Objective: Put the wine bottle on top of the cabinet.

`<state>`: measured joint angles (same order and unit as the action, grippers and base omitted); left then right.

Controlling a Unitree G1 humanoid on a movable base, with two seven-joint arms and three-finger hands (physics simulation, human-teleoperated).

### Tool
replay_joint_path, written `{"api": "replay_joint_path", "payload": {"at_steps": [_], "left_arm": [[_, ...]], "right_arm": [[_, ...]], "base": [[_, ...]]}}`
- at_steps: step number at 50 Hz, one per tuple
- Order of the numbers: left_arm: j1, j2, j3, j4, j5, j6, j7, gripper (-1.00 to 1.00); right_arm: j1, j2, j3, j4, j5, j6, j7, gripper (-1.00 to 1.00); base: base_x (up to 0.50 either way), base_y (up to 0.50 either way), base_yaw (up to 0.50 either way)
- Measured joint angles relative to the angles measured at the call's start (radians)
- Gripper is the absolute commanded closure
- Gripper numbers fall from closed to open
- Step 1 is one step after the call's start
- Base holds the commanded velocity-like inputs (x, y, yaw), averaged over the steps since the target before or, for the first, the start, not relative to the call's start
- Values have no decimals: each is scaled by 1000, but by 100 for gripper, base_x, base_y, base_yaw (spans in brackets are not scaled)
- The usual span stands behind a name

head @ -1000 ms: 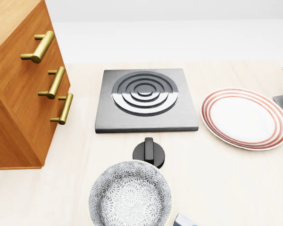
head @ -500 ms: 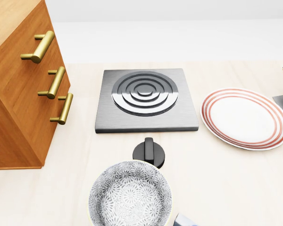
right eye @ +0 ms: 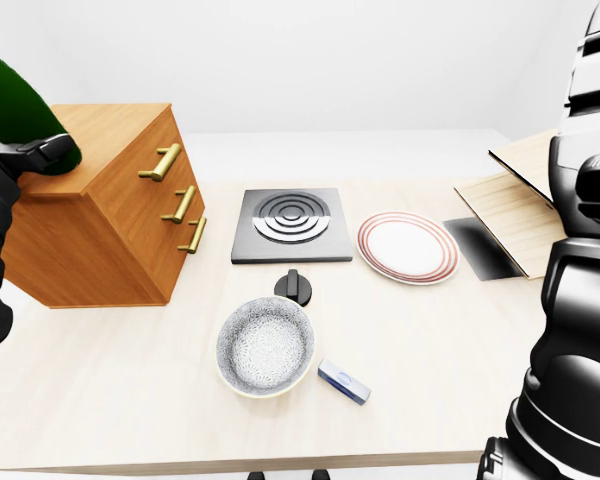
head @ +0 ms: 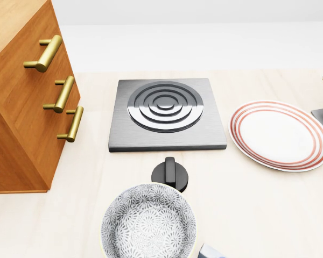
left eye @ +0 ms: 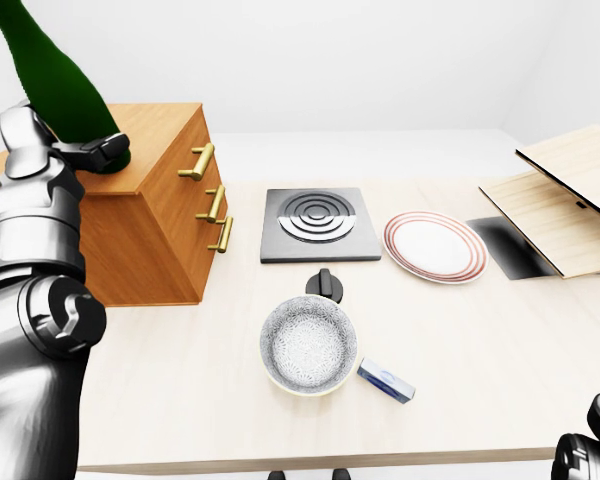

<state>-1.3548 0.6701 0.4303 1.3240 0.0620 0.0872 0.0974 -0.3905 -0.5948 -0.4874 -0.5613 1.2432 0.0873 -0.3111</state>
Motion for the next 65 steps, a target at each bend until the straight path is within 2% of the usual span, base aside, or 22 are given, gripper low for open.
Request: {"api": "replay_joint_path", "payload": {"at_steps": [9, 16, 17, 18, 21, 22, 24, 26, 34, 52, 54, 55, 65], "left_arm": [[14, -2, 25, -14, -26, 0, 3, 100], [21, -3, 36, -23, -32, 0, 9, 88], [22, -3, 37, -24, -31, 0, 9, 83], [22, -3, 36, -24, -29, 0, 10, 41], [27, 0, 31, -23, -22, 0, 11, 42], [28, 0, 29, -22, -20, 0, 11, 29], [30, 0, 25, -22, -22, 0, 9, 25], [31, 0, 21, -23, -24, 0, 8, -2], [31, -1, 19, -23, -35, 0, -2, 2], [31, 2, 11, -23, -24, 0, -14, -4], [31, 3, 10, -23, -24, 0, -16, -12], [32, 3, 10, -23, -24, 0, -18, -100], [33, 10, -1, -18, -14, 0, -29, -100]], "right_arm": [[5, 4, 1, -2, -9, 0, 7, -100], [14, 6, -7, -9, -11, 0, 11, -100], [15, 6, -8, -9, -10, 0, 11, -100], [16, 6, -9, -10, -10, 0, 11, -100], [18, 6, -11, -13, -9, 0, 11, -100], [18, 6, -11, -14, -8, 0, 10, -100], [19, 6, -11, -14, -9, 0, 11, -100], [20, 6, -11, -15, -10, 0, 13, -100], [21, 6, -12, -15, -14, 0, 16, -100], [22, 5, -14, -17, -17, 0, 19, -100], [21, 4, -15, -17, -16, 0, 18, -100], [21, 4, -15, -18, -16, 0, 18, -100], [15, -1, -16, -18, -6, 0, 10, -100]], "base": [[0, 0, 0], [0, 0, 0], [0, 0, 0], [0, 0, 0], [0, 0, 0], [0, 0, 0], [0, 0, 0], [0, 0, 0], [0, 0, 0], [0, 0, 0], [0, 0, 0], [0, 0, 0], [0, 0, 0]]}}
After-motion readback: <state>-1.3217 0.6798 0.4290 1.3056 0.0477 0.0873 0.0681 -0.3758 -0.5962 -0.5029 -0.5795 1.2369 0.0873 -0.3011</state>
